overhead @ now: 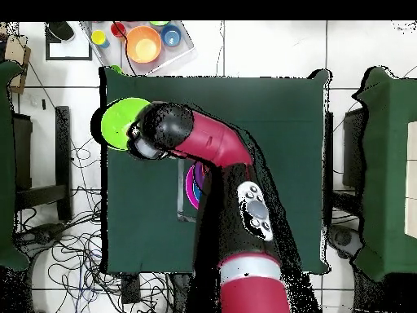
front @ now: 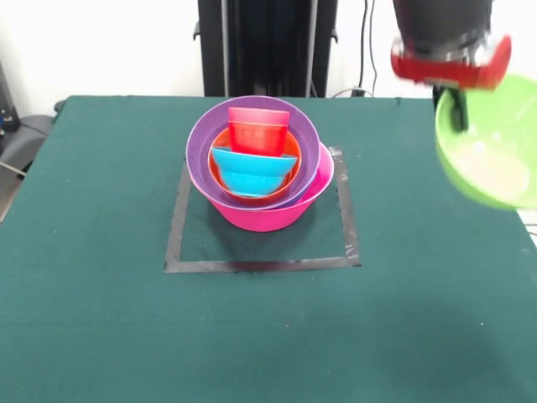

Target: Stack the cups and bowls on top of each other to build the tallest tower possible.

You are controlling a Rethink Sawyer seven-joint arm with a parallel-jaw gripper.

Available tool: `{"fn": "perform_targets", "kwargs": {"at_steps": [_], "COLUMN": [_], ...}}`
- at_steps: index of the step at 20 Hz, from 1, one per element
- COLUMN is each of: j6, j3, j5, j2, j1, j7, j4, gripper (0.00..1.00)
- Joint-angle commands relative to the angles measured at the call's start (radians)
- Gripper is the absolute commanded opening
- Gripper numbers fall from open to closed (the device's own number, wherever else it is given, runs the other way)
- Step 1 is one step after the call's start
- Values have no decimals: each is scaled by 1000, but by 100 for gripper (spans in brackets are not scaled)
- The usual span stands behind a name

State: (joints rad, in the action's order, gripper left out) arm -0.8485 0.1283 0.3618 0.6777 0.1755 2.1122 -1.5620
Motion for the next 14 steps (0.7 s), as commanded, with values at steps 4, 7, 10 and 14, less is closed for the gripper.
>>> {"fn": "perform_targets", "kwargs": {"at_steps": [4,7,10,14], "j6": [-158,-164,-163,-152], "j3": [173,180,172,180], "j5": [165,171,141,105], "j2": [382,429,456,478], "j1": [135,190,261,356], "j7": [-266,-337,-420,-510], "j4": [-383,-446,-493,-542], "gripper": [0,0,0,0]}}
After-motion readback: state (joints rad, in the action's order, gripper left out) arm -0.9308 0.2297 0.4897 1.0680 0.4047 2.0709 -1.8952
